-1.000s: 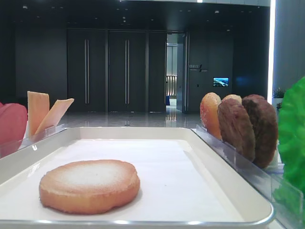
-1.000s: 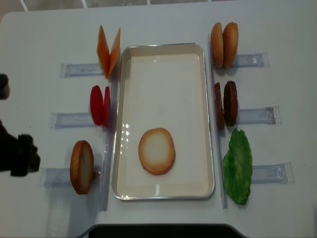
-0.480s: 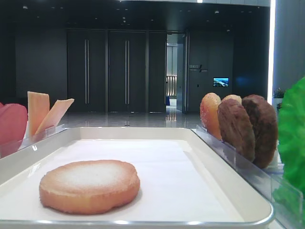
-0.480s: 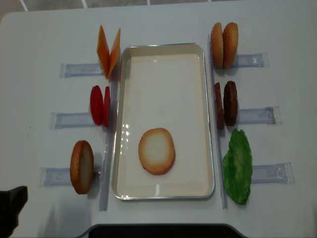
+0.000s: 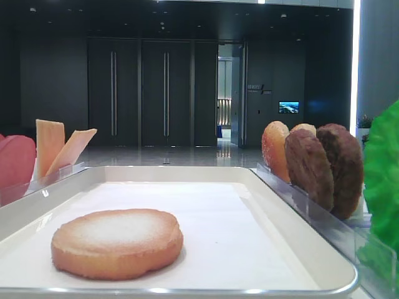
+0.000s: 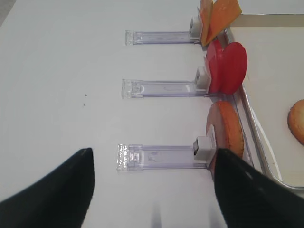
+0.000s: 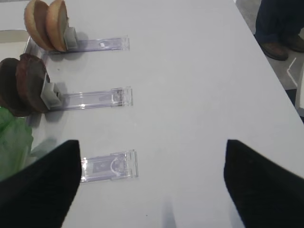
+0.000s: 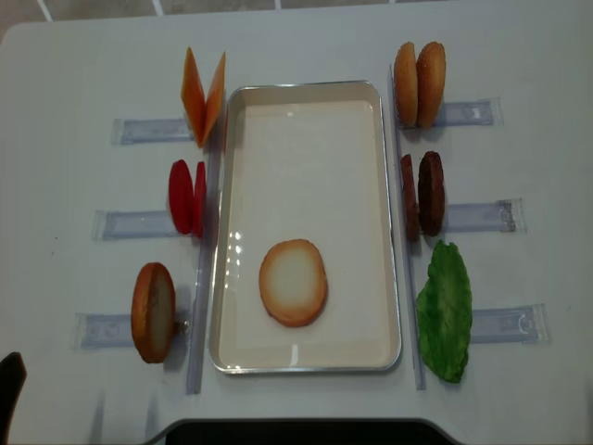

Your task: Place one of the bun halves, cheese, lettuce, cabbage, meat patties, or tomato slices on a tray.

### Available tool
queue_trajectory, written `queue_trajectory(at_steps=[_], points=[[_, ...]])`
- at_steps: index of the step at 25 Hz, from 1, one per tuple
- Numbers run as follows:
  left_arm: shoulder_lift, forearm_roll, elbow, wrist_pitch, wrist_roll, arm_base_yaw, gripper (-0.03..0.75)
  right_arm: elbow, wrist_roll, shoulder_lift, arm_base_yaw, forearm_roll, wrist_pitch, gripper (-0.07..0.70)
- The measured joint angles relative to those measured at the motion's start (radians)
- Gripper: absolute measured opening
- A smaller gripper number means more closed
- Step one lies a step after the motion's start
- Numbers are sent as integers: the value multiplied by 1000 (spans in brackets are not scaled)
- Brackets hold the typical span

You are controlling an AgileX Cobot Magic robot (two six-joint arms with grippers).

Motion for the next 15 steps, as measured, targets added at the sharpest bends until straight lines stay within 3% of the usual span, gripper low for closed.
queue_trajectory(at_steps=[15], points=[[0,6,0,0,0,0,564,0,0,0,0,0,0,580]])
